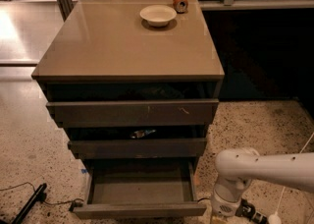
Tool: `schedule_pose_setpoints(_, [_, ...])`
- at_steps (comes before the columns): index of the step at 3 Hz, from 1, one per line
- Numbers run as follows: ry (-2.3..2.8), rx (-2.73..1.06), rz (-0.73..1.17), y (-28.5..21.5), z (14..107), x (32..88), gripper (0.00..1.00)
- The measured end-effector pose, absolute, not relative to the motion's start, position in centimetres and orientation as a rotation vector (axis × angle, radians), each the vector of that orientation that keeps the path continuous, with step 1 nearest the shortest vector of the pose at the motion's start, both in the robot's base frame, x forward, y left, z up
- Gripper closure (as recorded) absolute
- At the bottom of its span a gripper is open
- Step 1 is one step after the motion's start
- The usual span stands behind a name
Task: Close bottom drawer
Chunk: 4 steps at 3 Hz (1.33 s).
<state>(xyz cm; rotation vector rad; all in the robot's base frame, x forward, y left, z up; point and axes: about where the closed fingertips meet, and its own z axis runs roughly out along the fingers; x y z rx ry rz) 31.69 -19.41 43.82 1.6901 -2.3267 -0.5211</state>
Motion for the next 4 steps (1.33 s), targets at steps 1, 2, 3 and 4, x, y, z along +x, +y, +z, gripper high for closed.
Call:
schedule_pose_setpoints(1, [-2.407, 1.677, -0.520, -19.4, 42.7, 35.4, 1.00])
schedule_pose_setpoints(2, [-2.407, 1.677, -0.520, -19.4, 42.7, 35.4, 1.00])
schedule_pose_setpoints(3, [-2.416, 1.686, -0.537, -19.6, 42.1, 35.3, 1.00])
schedule_pose_setpoints(4, [-2.419, 1.667, -0.567, -20.4, 39.8, 35.3, 1.00])
